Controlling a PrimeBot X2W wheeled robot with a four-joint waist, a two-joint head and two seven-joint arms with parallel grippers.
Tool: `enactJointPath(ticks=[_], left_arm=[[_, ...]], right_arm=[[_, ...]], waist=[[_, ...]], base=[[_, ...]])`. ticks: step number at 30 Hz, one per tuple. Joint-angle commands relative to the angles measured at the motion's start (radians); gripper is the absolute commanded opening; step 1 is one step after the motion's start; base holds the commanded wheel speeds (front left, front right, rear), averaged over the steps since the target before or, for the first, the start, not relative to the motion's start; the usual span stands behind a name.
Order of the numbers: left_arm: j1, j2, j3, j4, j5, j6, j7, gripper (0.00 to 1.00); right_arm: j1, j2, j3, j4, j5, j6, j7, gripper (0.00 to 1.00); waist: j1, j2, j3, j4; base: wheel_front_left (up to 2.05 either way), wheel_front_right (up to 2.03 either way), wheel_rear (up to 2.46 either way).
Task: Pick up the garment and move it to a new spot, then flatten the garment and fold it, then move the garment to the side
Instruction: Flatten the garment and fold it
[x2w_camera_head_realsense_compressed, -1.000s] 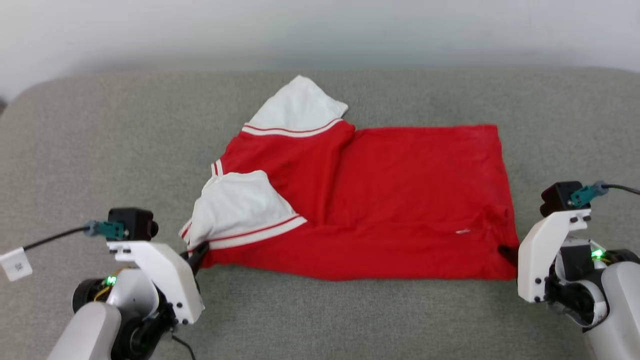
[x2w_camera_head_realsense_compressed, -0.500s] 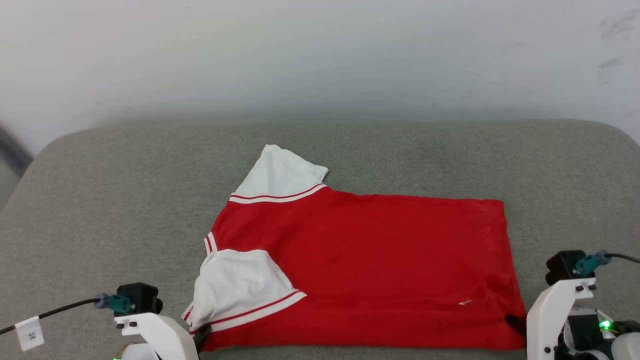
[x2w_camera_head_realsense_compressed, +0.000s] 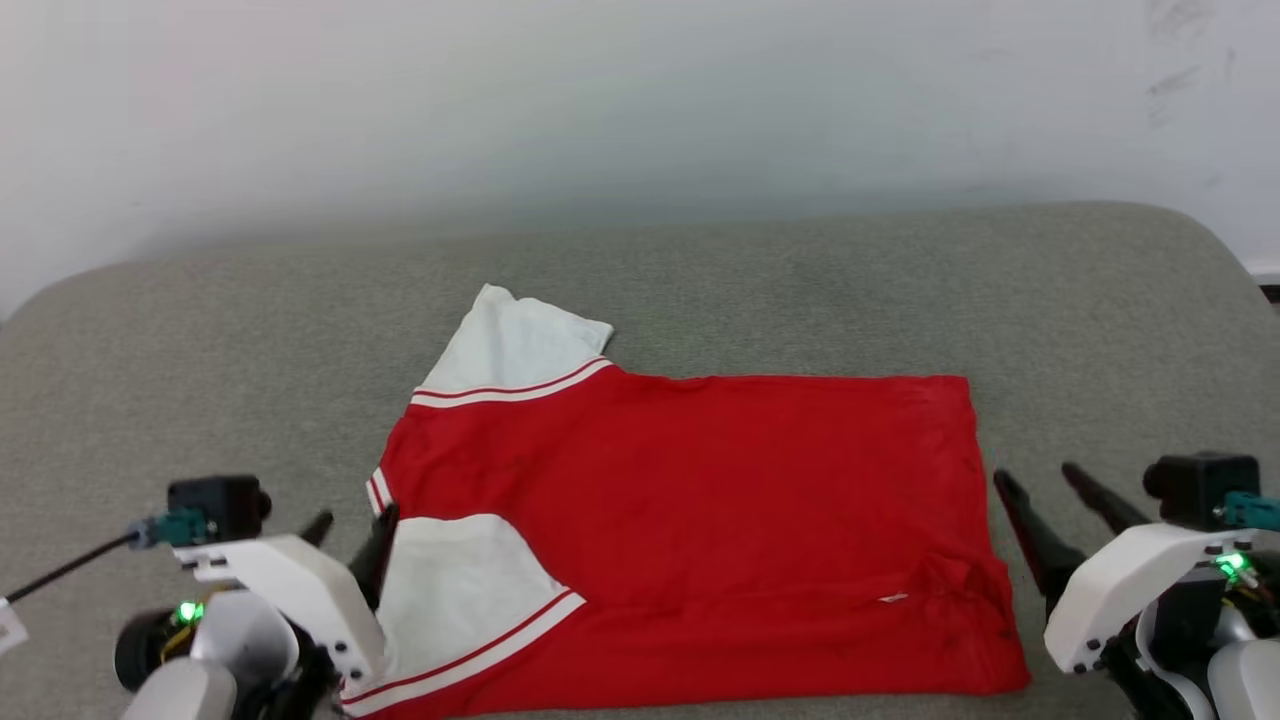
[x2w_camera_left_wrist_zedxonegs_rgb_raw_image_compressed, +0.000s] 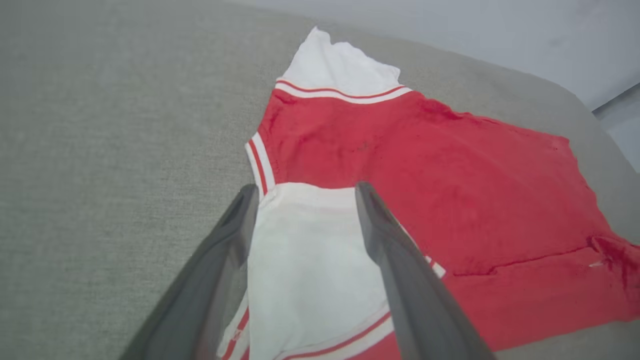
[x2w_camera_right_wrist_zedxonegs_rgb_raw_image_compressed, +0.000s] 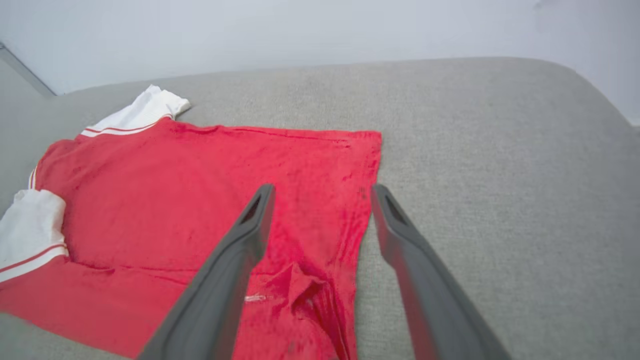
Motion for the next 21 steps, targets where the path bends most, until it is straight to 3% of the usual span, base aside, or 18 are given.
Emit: enactJointPath(ticks=[1,6,11,16,21], left_arm=[[-0.037,0.004,0.006,-0.020,0.026,0.003,-0.037,1.00],[-0.155,0.009,0.020,-0.046,0.098,0.013,-0.137,1.00],[-0.327,0.017,0.042,-0.018,0.127,0.011,-0.179,1.00],[-0.519,0.033,0.037,0.072,0.125,-0.028,-0.148,1.00],[-0.707,0.071,0.012,0.215,0.101,-0.088,-0.015,1.00]], right_arm=[[-0.018,0.012,-0.014,-0.016,-0.022,0.000,-0.061,1.00],[-0.055,0.047,-0.047,-0.075,-0.079,0.000,-0.181,1.00],[-0.106,0.090,-0.082,-0.153,-0.126,0.000,-0.241,1.00],[-0.152,0.124,-0.098,-0.214,-0.155,0.000,-0.262,1.00],[-0.192,0.145,-0.095,-0.242,-0.171,0.000,-0.271,1.00]], waist=[[0.0001,0.0000,0.004,-0.017],[0.0001,0.0000,0.063,-0.039],[0.0001,0.0000,0.188,-0.062],[0.0001,0.0000,0.303,-0.084],[0.0001,0.0000,0.376,-0.120]], base=[[0.00,0.00,0.00],[0.00,0.00,0.00],[0.00,0.00,0.00],[0.00,0.00,0.00],[0.00,0.00,0.00]])
